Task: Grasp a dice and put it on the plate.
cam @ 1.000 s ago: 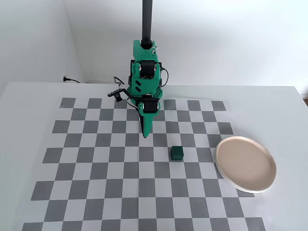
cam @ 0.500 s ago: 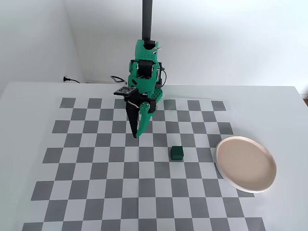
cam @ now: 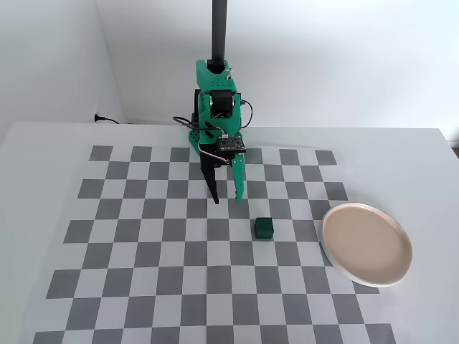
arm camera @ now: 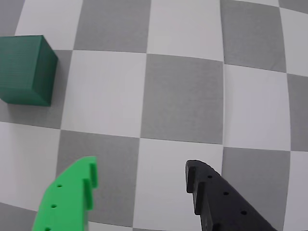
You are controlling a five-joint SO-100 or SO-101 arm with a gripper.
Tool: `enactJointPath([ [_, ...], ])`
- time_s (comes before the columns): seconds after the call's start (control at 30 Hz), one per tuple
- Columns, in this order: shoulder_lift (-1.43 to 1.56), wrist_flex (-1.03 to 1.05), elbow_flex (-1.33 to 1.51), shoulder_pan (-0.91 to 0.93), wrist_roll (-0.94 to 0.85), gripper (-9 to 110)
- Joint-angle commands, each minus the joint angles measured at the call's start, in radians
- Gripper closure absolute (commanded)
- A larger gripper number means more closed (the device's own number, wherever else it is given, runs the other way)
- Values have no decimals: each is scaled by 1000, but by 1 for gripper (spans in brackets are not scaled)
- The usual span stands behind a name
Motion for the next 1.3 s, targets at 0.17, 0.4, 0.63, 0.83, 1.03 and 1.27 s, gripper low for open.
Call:
enactJointPath([
  [0.17, 5, -51, -104, -115, -17, 81],
  [0.4, -2, -92, -112, -129, -69, 76],
  [0.63, -176, -156, -225, -149, -54, 76],
  [0.83, -491, -189, -457, -189, 9, 77],
  [1.03, -701, -198, -589, -224, 31, 80],
  [1.27, -894, -255, -650, -252, 43, 80],
])
